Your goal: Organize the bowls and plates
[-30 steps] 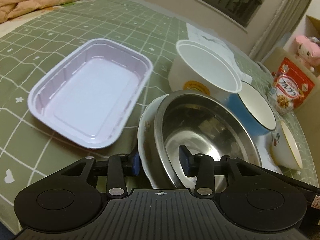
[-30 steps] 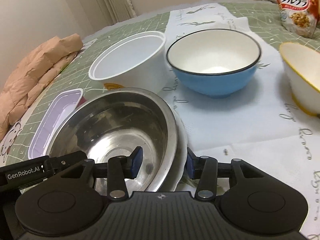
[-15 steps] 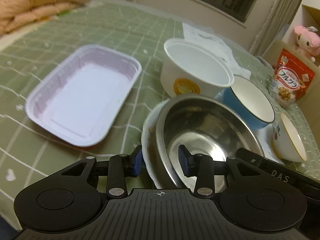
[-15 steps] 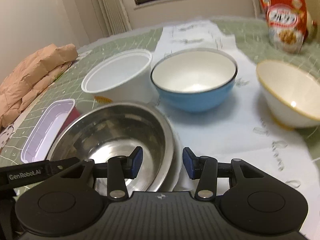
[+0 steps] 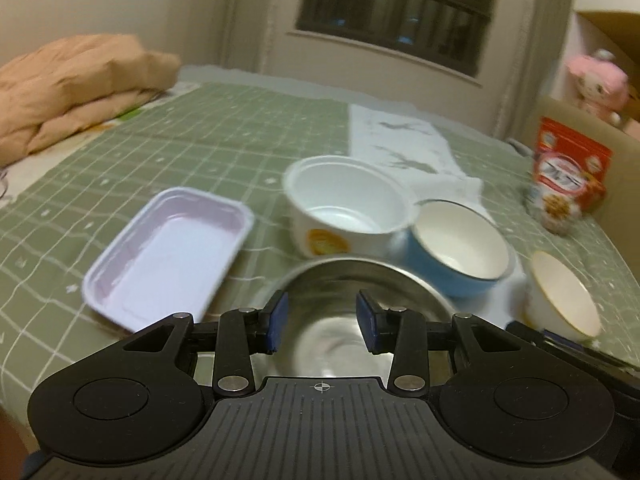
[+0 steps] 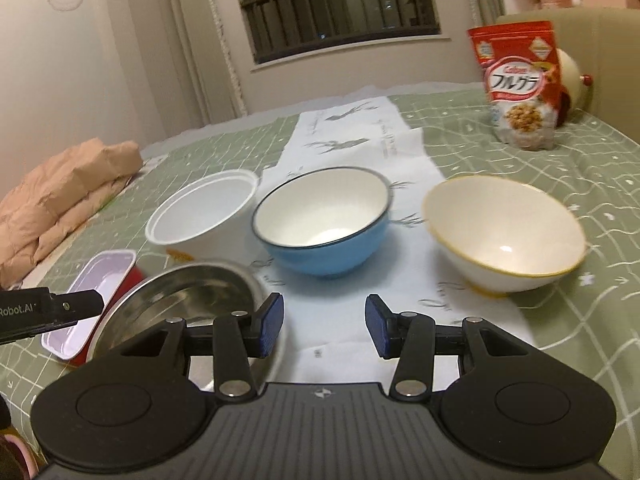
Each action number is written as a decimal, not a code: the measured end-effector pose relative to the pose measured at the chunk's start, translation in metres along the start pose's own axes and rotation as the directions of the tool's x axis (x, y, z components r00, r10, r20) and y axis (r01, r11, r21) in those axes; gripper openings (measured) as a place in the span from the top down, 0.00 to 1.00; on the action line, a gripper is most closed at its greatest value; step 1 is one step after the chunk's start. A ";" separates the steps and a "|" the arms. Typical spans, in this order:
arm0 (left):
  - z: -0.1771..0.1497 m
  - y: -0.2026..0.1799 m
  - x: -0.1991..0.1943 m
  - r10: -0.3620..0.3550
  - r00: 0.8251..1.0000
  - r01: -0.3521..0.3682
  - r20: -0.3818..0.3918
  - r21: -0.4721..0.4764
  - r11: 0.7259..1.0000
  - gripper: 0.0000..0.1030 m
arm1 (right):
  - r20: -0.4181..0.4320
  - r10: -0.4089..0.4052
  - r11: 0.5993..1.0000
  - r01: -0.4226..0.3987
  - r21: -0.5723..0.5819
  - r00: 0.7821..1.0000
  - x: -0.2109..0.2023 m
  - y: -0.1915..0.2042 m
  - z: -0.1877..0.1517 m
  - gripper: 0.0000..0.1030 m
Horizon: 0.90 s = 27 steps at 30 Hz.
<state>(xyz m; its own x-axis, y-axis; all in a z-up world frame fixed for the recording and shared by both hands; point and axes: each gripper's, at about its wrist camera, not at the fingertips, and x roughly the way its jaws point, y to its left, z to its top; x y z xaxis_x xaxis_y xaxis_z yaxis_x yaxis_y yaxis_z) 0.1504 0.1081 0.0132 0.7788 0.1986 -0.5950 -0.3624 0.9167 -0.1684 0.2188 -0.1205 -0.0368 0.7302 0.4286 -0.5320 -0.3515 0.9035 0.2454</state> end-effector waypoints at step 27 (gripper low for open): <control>-0.002 -0.145 0.054 -0.501 0.833 0.514 -0.237 -0.006 0.858 0.62 | 0.036 -0.185 0.971 0.177 0.162 0.982 -0.016 -0.128 0.009 0.51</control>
<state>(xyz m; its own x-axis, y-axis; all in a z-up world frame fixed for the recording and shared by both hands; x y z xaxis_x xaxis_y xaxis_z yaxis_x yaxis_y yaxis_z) 0.2439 -0.0148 0.0040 0.7087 -0.3758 -0.5971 0.0863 0.8861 -0.4553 0.2575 -0.2429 -0.0521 0.8033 0.2544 -0.5385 -0.1174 0.9541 0.2757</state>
